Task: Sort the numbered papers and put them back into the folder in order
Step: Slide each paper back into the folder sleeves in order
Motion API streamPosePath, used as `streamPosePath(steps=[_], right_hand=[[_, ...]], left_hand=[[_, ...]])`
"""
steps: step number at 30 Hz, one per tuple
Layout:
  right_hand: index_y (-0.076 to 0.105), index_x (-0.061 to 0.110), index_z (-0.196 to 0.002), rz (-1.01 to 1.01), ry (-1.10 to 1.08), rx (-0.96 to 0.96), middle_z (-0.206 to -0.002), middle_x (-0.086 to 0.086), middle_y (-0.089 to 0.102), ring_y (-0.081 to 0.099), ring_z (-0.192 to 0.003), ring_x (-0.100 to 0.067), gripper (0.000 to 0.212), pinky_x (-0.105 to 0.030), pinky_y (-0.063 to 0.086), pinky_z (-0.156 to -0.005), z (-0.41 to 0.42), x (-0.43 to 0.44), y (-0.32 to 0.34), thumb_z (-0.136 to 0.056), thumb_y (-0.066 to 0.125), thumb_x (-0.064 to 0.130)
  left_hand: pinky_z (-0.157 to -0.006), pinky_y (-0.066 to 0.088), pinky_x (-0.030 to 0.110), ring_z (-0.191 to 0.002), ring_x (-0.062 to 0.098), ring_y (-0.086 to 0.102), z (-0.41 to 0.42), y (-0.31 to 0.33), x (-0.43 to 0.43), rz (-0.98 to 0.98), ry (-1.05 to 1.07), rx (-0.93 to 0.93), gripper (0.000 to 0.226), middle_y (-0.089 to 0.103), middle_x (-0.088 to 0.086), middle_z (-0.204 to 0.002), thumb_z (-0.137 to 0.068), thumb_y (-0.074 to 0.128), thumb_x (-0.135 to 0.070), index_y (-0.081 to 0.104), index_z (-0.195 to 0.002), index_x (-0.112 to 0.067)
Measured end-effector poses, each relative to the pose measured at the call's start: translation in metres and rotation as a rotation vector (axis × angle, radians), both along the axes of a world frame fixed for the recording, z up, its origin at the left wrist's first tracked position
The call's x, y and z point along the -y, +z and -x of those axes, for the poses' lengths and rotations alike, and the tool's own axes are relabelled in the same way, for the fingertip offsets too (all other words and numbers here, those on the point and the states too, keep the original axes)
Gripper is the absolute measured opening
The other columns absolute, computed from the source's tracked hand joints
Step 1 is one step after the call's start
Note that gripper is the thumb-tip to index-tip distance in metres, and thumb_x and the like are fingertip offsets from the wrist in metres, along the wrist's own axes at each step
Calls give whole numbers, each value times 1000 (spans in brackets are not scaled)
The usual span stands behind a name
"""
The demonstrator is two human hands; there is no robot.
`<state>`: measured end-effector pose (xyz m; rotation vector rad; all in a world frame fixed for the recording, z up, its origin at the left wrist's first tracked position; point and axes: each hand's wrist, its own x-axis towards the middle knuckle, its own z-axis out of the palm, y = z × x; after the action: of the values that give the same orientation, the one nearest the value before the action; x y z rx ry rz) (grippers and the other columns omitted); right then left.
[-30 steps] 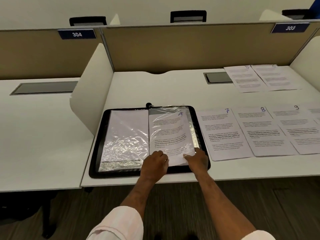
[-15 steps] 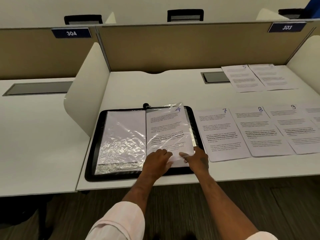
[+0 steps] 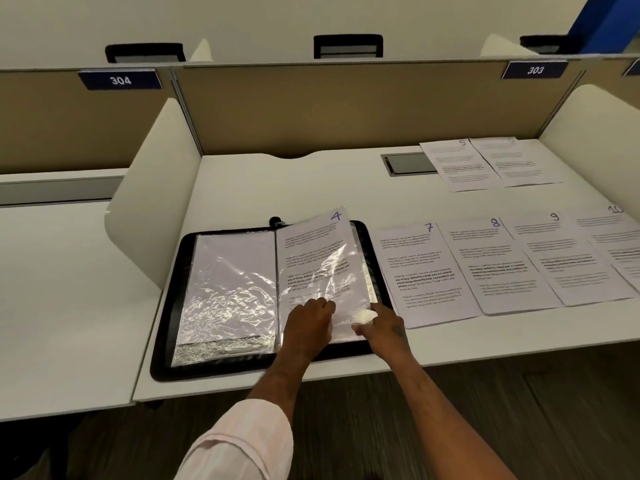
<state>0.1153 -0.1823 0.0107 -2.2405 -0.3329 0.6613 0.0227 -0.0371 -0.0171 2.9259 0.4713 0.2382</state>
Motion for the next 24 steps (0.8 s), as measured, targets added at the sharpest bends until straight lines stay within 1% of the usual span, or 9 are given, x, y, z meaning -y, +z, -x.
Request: streamPosePath(steps=[3,5,7,10,14,16,20,22,24], right_hand=[[66,18,-109,37,-17,12,-105,-2,70,63,-88,-14,27,-27,51,-76,2,-3,6,-84,71,26],[70,16,-100,39,-1,48,-99,-1,71,62,-81,-10,16,-22,48,-65,6,-9,17,-89,64,26],[71,15,-96,30,56,89,-94,1,72,61,-78,-6,20,-20,44,-61,14,-19,34,-94,56,27],[70,16,-93,63,204,259,-92,2,72,63,-79,-9,26,-22,49,-68,31,-43,65,-95,50,33],[72,18,-84,16,396,433,-85,4,72,64,-72,-12,27,-21,44,-57,62,-77,103,-88,55,39],[71,20,-75,-68,495,426,-78,5,72,64,-68,-10,23,-25,49,-59,79,-91,115,-83,59,38],[73,17,-88,-160,509,408,-86,5,72,65,-75,-10,19,-26,53,-70,99,-114,109,-86,57,28],[71,17,-95,-113,496,434,-94,2,72,66,-84,-15,20,-27,52,-74,100,-121,91,-89,55,27],[67,20,-110,-12,526,421,-113,-2,68,62,-104,-19,26,-30,49,-87,99,-124,66,-92,54,32]], left_hand=[[-66,53,36,-90,26,65,10,6,6,83,-25,13,51,66,3,-109,-74,64,-22,58,-125,-17],[-71,52,34,-98,25,63,17,16,8,98,-27,12,71,61,2,-123,-74,62,-32,44,-142,-21],[-76,52,34,-102,23,63,22,25,6,114,11,19,76,59,1,-127,-79,61,-44,34,-148,-24],[-80,57,37,-99,23,68,33,37,-5,114,130,71,67,66,1,-120,-85,56,-56,39,-142,-25],[-69,57,39,-80,31,71,58,62,-25,129,273,235,49,73,7,-107,-93,55,-34,44,-139,-20],[-61,54,36,-67,30,69,75,71,-36,136,337,273,55,73,8,-89,-95,56,-23,37,-146,-18],[-38,44,29,-38,17,49,117,71,-64,99,472,359,66,52,2,-50,-91,57,-10,29,-151,-15],[-40,47,31,-41,17,51,136,62,-79,112,502,296,64,54,2,-53,-88,58,-4,40,-148,-15],[-61,55,34,-68,24,66,152,48,-92,162,576,230,51,70,9,-83,-90,52,-5,51,-140,-16]])
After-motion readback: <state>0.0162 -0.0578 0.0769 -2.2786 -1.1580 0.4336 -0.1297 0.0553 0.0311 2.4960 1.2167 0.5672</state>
